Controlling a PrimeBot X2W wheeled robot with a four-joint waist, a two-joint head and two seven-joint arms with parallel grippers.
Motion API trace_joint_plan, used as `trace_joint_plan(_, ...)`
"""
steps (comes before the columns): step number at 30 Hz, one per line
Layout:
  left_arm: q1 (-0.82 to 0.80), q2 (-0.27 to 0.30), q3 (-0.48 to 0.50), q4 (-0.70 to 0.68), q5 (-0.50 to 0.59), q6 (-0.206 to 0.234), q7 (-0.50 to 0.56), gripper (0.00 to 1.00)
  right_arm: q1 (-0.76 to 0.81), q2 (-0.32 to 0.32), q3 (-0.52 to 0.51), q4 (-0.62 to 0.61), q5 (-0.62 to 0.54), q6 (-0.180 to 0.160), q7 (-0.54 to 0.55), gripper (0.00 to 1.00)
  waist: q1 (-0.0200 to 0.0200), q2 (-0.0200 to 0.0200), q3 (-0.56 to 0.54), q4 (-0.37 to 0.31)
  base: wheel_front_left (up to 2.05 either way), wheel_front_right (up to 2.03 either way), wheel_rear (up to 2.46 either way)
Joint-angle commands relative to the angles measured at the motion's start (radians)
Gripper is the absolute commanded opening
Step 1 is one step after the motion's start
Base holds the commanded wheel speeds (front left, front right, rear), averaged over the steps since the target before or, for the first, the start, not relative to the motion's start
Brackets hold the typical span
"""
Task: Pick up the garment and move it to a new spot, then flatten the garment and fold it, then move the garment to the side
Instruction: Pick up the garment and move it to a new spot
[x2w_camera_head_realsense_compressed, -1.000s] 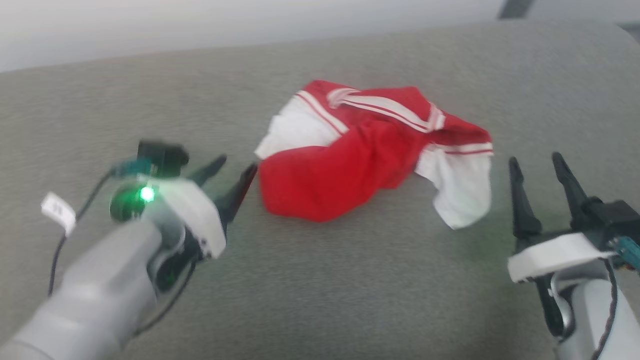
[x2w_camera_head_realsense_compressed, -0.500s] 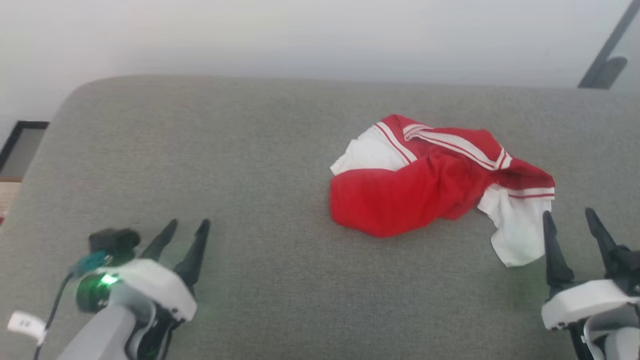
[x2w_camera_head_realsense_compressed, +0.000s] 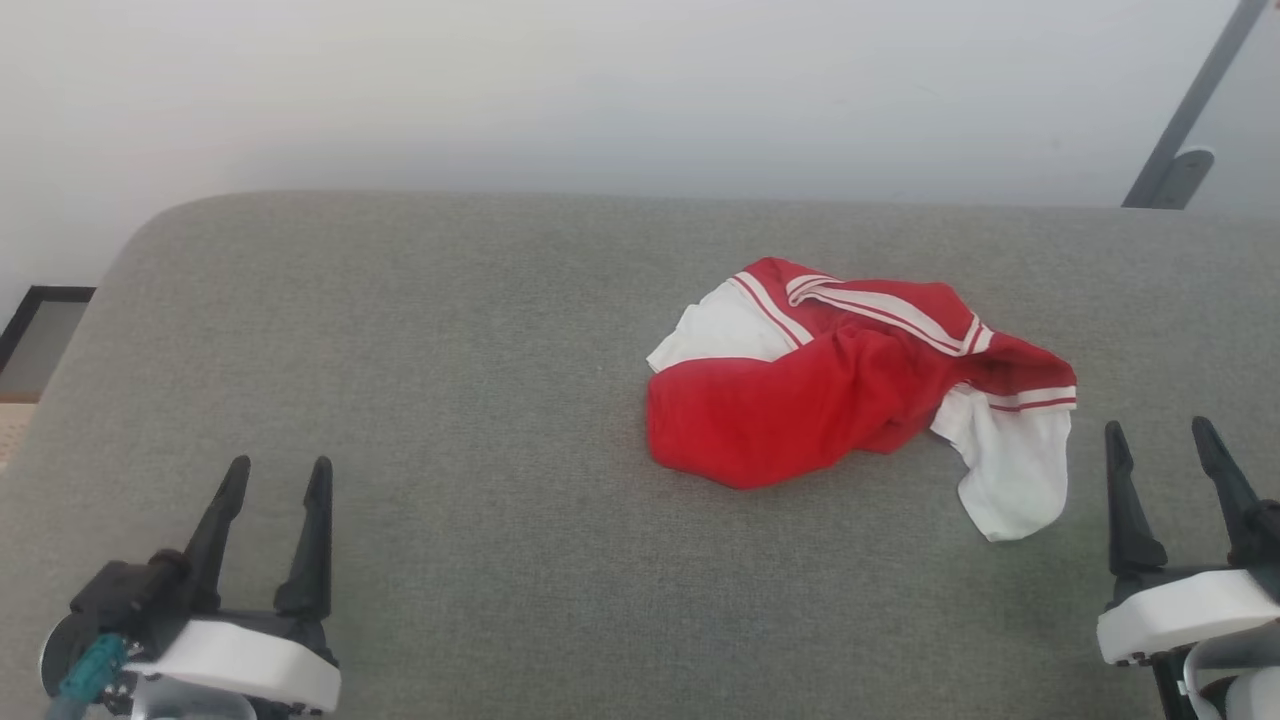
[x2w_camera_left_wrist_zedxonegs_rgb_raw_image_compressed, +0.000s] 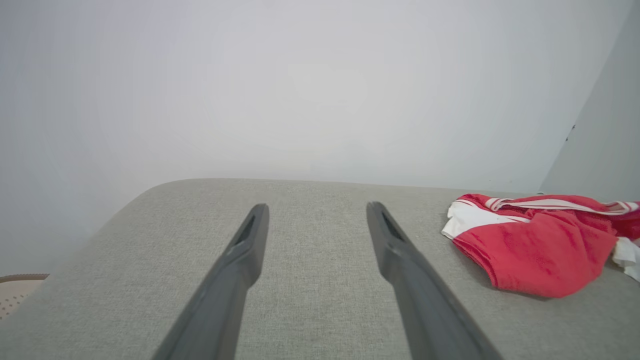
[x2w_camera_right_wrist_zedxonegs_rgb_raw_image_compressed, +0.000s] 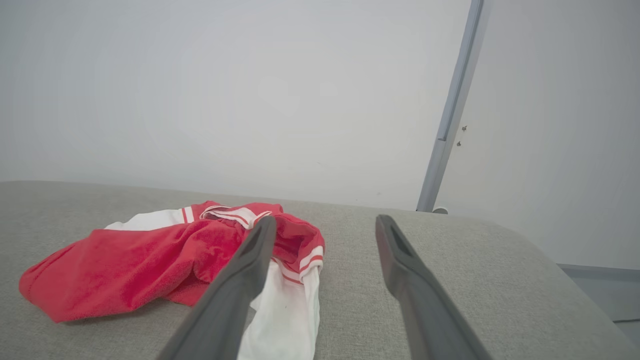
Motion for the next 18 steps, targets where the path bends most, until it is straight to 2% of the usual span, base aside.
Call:
trace_joint_plan(1,0.025,-0.023,0.022,-0.018,0.026,-0.016,-0.005,1.0,0.009,0.009,0.002,-0.009,-0.004,0.0,-0.001,1.0,0.0,-0.0001,-0.002,-0.007,0.0,0.0,0.0)
trace_joint_plan(7,0.048,-0.069,0.067,-0.02,0.077,-0.039,-0.005,1.0,0.017,0.017,0.008,-0.013,-0.003,0.0,-0.001,1.0,0.0,-0.0001,-0.004,-0.021,0.0,0.0,0.0)
trace_joint_plan(18,0.063,-0.085,0.063,-0.002,0.086,-0.044,-0.005,1.0,0.023,0.02,0.01,-0.012,-0.003,0.0,-0.001,1.0,0.0,-0.0001,-0.013,-0.031,0.0,0.0,0.0)
